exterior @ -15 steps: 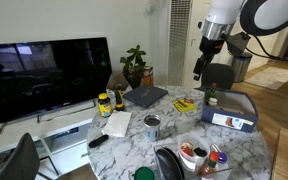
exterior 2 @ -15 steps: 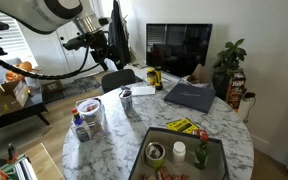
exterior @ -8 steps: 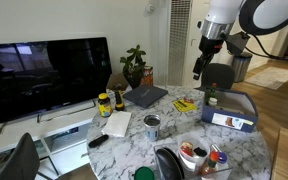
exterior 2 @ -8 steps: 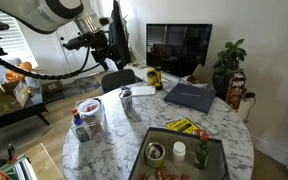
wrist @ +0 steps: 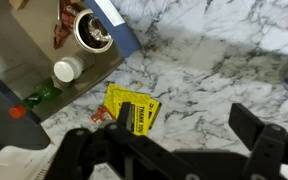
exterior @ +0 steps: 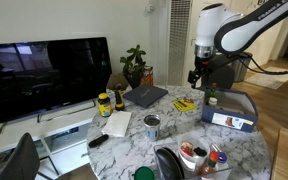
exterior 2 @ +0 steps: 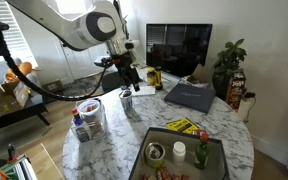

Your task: Remove the white bottle from the box

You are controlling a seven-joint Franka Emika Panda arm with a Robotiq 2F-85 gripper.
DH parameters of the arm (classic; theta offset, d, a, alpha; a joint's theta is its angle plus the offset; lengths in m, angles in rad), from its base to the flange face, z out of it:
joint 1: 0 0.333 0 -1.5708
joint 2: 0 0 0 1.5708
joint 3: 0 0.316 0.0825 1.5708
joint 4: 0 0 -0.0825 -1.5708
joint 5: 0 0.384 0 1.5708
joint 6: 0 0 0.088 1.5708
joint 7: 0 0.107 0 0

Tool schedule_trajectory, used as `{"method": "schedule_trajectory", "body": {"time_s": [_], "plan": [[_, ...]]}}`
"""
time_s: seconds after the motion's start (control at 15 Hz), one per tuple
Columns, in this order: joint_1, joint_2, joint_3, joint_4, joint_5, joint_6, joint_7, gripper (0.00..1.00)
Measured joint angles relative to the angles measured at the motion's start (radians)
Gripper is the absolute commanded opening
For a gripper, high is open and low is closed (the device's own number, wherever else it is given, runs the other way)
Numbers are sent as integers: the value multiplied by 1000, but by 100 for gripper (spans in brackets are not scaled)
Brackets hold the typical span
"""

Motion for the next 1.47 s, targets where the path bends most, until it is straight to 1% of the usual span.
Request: {"method": "schedule_trajectory", "body": {"time_s": [0.13, 0.2, 0.33, 0.47, 0.53, 0.67, 0.87, 1.0, 1.07, 1.27, 1.33, 1.47], "plan": [[-8, 117, -71, 59, 43, 14, -7, 100], [-11, 174, -107, 97, 92, 17, -34, 100], [-27, 274, -168, 181, 228, 18, -124, 100], [-55, 350, -205, 253, 363, 4, -204, 100], [-68, 379, -214, 280, 402, -7, -229, 100], [-79, 410, -219, 309, 428, -10, -242, 100], [-71, 415, -219, 317, 432, -13, -242, 100], [-68, 411, -233, 317, 427, -27, -261, 100], [-71, 407, -248, 314, 425, -57, -293, 100], [-109, 397, -306, 292, 410, -203, -437, 100], [-122, 397, -323, 278, 404, -211, -465, 100], [-141, 399, -341, 241, 413, -158, -492, 100]]}}
